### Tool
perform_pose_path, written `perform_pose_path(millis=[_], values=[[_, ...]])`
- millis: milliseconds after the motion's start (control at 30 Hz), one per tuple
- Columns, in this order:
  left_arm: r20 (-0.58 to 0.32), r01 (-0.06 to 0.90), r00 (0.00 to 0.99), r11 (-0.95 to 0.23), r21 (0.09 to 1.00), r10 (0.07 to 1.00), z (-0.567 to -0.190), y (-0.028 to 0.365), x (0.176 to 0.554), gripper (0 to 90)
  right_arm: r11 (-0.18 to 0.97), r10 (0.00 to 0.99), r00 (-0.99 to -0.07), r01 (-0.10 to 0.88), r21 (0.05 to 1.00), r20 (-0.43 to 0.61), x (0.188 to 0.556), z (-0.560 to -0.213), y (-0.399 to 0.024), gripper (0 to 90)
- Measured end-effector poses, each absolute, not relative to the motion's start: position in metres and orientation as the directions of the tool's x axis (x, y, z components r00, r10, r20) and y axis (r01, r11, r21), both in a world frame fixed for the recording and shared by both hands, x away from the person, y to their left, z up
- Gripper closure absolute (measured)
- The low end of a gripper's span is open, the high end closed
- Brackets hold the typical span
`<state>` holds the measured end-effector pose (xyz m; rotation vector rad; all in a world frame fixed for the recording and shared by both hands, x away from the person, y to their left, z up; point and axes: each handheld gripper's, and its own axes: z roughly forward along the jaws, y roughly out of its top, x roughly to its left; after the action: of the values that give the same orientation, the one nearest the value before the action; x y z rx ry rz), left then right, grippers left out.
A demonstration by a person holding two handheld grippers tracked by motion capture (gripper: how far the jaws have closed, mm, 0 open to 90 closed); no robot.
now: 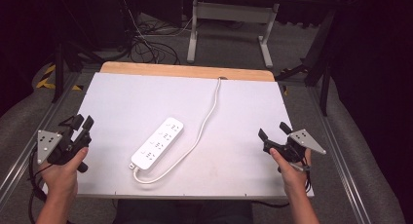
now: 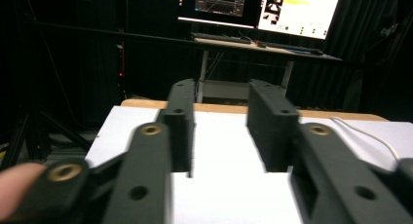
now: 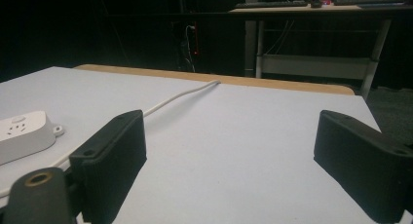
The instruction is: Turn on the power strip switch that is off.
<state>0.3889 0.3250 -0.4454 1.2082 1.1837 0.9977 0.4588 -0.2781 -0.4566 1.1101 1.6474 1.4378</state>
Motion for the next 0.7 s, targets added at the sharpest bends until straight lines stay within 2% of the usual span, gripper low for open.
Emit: perform_pose_path(millis=[100,233,467,600,700], values=[[-0.118,0.048,0.152,0.112,0.993,0.981,-0.445,0.326,0.389,80.3,0.025,0.913,-0.407,0.165,0.986,0.045,0.459,-0.456,-0.279,12.6],[-0.117,0.053,0.163,0.110,0.993,0.980,-0.445,0.327,0.388,89.7,0.019,0.913,-0.405,0.169,0.985,0.052,0.459,-0.456,-0.279,12.7],[-0.077,0.066,0.187,0.066,0.996,0.979,-0.444,0.324,0.389,90.0,0.019,0.912,-0.408,0.171,0.985,0.053,0.458,-0.456,-0.279,12.9],[-0.073,0.081,0.173,0.059,0.995,0.982,-0.444,0.322,0.394,90.0,0.020,0.911,-0.409,0.176,0.984,0.054,0.459,-0.457,-0.279,13.0],[-0.037,0.102,0.157,0.021,0.995,0.987,-0.445,0.319,0.402,90.0,0.017,0.911,-0.408,0.172,0.985,0.056,0.459,-0.456,-0.279,13.0]])
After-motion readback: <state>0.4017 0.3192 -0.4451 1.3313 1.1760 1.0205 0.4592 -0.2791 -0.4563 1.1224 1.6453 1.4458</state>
